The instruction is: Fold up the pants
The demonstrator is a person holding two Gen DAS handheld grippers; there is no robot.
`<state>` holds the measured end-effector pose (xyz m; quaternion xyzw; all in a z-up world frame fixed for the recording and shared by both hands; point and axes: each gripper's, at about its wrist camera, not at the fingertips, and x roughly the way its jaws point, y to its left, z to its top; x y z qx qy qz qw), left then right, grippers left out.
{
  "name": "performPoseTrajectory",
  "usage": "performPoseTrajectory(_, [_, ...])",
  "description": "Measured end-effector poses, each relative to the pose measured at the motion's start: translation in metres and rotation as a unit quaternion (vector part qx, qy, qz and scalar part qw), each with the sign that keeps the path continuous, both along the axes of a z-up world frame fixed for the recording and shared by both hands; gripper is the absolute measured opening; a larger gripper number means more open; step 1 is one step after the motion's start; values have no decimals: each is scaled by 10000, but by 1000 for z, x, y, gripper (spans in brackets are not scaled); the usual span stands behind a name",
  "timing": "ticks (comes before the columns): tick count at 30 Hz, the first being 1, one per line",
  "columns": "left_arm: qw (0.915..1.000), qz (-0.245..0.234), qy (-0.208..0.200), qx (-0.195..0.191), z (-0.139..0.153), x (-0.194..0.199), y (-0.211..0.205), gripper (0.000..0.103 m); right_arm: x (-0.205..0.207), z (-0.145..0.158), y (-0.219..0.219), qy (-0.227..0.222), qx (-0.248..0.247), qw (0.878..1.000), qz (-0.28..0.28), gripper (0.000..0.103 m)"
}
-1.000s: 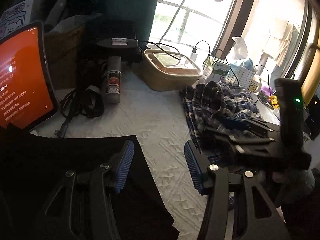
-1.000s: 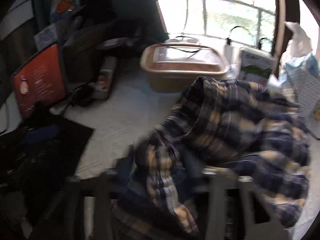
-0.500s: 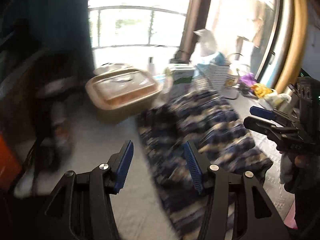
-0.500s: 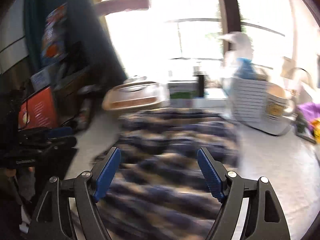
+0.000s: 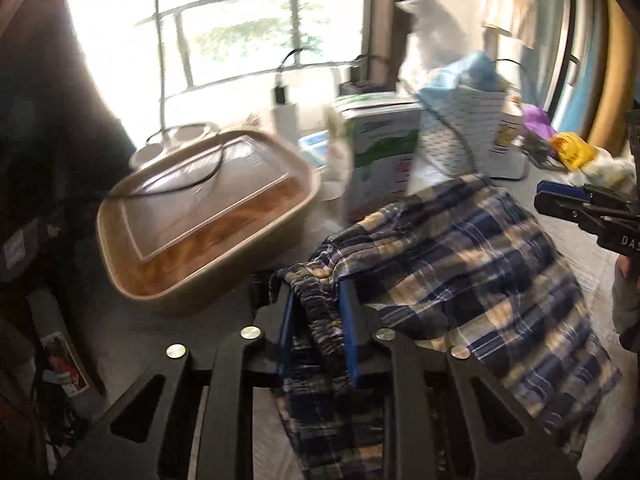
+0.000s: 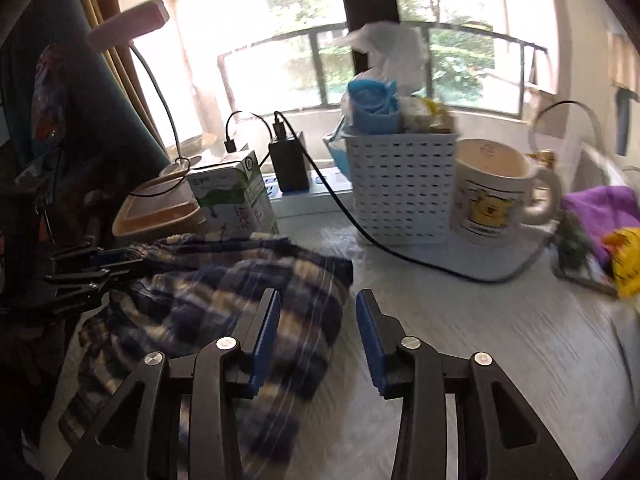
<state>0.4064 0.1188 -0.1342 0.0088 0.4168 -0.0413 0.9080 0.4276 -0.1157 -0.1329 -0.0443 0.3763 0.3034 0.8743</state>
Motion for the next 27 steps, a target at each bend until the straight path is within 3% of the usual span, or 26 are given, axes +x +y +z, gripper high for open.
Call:
performPoseTrajectory(3, [9999, 111, 90, -4, -7, 2, 8, 19, 15, -15, 22, 29, -269, 9995, 178, 37])
performPoseTrajectory(6, [9997, 139, 175, -48, -13, 4, 14, 20, 28, -38, 42, -136, -950, 9953, 159, 35])
performPoseTrajectory(7, [9997, 124, 186, -53, -15, 4, 16, 21, 35, -43, 46, 24, -1052, 9943, 178, 35])
performPoseTrajectory(10, [9997, 122, 189, -4, -16, 2, 20, 24, 45, -38, 41, -35, -1030, 9947, -33, 35])
performPoseTrajectory(14, [9993, 130, 245, -231, -11, 2, 23, 26, 51, -39, 31, 197, -872, 9960, -96, 36])
performPoseTrajectory(19, [9976, 345, 109, -596, 16, -12, 35, 27, 24, -7, 26, -154, -809, 9964, -218, 36])
performPoseTrajectory(23, [9965, 85, -182, -810, 38, -41, 23, 33, -30, 17, 33, -359, -756, 9955, 440, 36])
performPoseTrajectory(27, [9966, -157, -16, -804, 26, -52, 2, 35, -78, 8, 49, -284, -917, 9897, 1058, 36])
